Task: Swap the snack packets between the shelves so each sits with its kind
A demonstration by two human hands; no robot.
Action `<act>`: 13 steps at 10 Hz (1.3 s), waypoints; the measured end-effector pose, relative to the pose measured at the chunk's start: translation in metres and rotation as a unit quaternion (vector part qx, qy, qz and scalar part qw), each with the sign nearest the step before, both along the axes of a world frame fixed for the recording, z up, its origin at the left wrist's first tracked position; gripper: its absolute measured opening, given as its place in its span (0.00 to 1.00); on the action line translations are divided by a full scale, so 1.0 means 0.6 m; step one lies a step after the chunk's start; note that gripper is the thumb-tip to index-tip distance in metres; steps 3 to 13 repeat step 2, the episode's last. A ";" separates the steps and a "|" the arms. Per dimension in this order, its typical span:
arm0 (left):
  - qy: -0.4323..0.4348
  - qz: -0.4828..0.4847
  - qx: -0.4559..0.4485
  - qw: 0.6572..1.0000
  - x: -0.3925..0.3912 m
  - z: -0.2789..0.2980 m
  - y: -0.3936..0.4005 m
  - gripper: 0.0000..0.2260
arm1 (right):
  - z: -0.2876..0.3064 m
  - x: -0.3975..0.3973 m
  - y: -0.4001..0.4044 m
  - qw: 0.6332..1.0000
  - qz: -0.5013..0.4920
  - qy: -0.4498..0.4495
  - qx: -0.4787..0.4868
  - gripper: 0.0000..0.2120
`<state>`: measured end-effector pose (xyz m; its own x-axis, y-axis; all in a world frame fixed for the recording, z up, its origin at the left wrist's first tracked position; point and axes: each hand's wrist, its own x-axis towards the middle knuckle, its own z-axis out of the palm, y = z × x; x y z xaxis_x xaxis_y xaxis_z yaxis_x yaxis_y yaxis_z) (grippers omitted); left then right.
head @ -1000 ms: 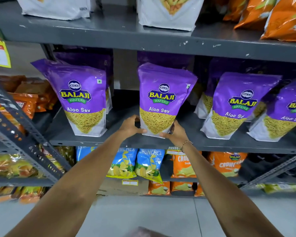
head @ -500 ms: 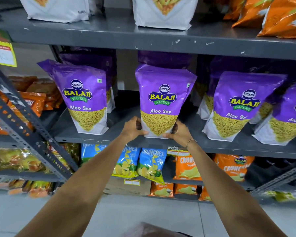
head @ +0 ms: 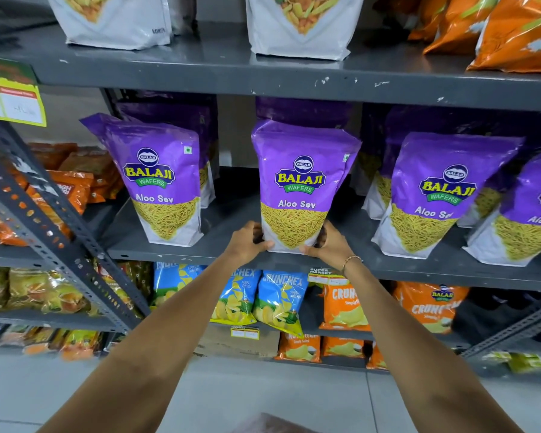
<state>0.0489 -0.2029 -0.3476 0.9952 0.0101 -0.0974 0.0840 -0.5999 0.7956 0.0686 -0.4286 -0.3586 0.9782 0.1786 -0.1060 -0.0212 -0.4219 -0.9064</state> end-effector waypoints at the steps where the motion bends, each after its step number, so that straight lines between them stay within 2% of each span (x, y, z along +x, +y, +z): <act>1: -0.006 0.015 0.027 0.999 -0.018 0.005 -0.006 0.21 | 0.004 -0.020 0.008 0.999 -0.021 -0.015 0.041 0.45; 2: -0.103 0.043 0.132 0.985 -0.042 -0.003 -0.010 0.21 | 0.005 -0.088 0.038 0.982 -0.148 -0.114 0.023 0.29; 13: -0.103 0.043 0.132 0.985 -0.042 -0.003 -0.010 0.21 | 0.005 -0.088 0.038 0.982 -0.148 -0.114 0.023 0.29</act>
